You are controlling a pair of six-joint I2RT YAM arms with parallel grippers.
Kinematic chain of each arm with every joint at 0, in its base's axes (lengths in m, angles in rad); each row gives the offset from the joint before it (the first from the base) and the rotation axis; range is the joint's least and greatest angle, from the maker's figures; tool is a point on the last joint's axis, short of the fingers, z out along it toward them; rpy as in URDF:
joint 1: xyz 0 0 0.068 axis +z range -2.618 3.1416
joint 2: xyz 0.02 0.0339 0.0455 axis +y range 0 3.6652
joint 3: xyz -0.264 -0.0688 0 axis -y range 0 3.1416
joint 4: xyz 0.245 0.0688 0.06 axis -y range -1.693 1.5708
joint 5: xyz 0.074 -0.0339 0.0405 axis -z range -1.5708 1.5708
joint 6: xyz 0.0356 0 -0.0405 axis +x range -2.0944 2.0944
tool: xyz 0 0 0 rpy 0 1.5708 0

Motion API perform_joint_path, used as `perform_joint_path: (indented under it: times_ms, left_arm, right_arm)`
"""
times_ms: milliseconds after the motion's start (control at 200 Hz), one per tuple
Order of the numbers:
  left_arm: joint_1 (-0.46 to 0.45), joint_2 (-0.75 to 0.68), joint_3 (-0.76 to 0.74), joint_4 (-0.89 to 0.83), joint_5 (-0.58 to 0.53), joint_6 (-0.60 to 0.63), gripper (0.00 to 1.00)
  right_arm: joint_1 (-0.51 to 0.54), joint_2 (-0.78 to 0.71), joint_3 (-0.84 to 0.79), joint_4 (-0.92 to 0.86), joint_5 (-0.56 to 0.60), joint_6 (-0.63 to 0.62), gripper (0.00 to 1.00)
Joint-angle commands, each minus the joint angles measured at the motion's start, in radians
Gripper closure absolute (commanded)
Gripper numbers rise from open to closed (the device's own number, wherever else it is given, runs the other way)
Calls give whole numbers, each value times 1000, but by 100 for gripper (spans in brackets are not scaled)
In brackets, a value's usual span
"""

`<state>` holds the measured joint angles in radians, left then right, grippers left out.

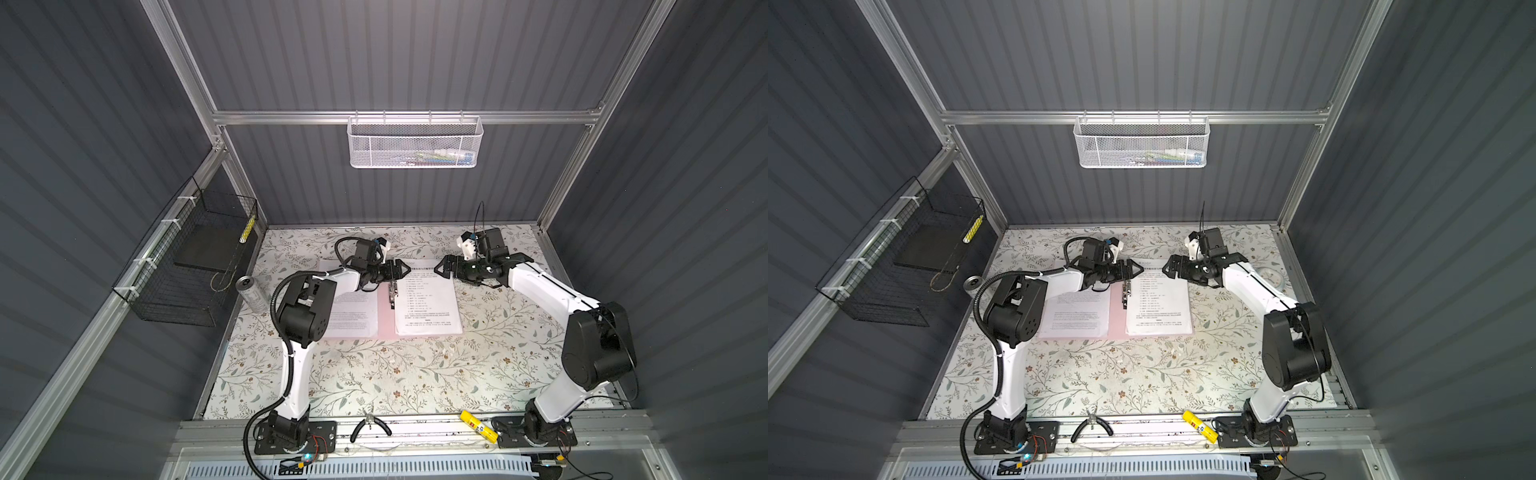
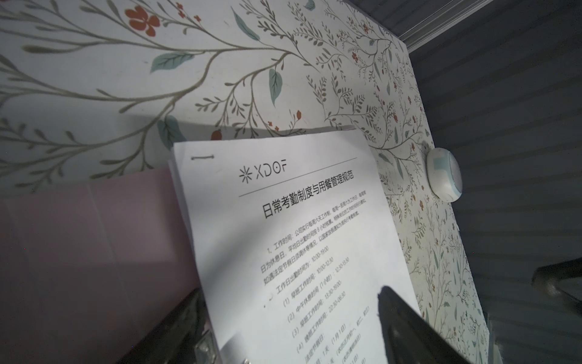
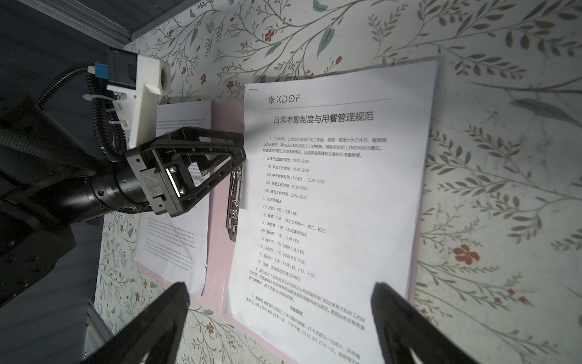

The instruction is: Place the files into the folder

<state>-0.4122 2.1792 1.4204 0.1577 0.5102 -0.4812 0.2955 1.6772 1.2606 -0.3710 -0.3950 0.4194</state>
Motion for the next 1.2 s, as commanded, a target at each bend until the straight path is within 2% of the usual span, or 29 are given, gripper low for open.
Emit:
perform_joint_path:
  times_ms: [0,75,290,565,1141,1196]
  left_arm:
    - [-10,-34,3,-14,17,16,14]
    - [-9,-38,3,-14,16,16,14]
    - [-10,-45,3,-12,17,12,14]
    - [-9,-52,3,-17,14,13,14]
    - [-13,-57,3,-8,22,9,14]
    - [-13,-57,-35,-6,22,8,14]
  right_arm:
    - [-2,30,14,-13,97,-1,7]
    - [-14,64,48,-65,163,-3,9]
    - [-36,232,156,-105,243,-35,11]
    - [-35,374,228,-84,211,-12,12]
    - [-9,429,265,-59,151,3,12]
    - [-5,433,274,-62,148,4,13]
